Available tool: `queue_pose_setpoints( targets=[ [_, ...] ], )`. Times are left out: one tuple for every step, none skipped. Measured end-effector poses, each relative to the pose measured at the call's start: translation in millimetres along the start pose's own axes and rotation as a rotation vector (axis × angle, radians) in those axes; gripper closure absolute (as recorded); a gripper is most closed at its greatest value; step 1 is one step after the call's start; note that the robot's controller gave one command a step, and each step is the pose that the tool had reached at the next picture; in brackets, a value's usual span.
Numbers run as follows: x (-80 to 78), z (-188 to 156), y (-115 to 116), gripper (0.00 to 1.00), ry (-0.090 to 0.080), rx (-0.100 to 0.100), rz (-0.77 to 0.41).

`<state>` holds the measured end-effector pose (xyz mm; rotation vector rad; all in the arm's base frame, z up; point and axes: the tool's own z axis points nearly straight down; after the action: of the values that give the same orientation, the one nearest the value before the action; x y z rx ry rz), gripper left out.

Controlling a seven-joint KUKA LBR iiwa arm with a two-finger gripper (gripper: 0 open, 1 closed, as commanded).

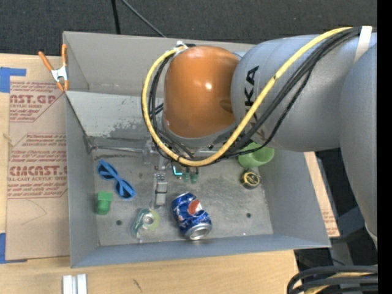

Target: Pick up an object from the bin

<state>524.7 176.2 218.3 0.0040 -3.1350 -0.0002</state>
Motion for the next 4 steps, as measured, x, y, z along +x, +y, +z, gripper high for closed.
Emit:
queue_pose_setpoints(
  targets=[
    [-35.3, 153, 16, 0.0, -0.002, 0.0, 0.203],
    [-36.8, 117, 57, 0.0, -0.009, -0.004, 0.311],
    [-31.2, 108, 27, 0.0, -0.006, -0.001, 0.401],
    [-36.7, 151, 74, 0.0, -0.006, -0.003, 0.408]
  ],
)
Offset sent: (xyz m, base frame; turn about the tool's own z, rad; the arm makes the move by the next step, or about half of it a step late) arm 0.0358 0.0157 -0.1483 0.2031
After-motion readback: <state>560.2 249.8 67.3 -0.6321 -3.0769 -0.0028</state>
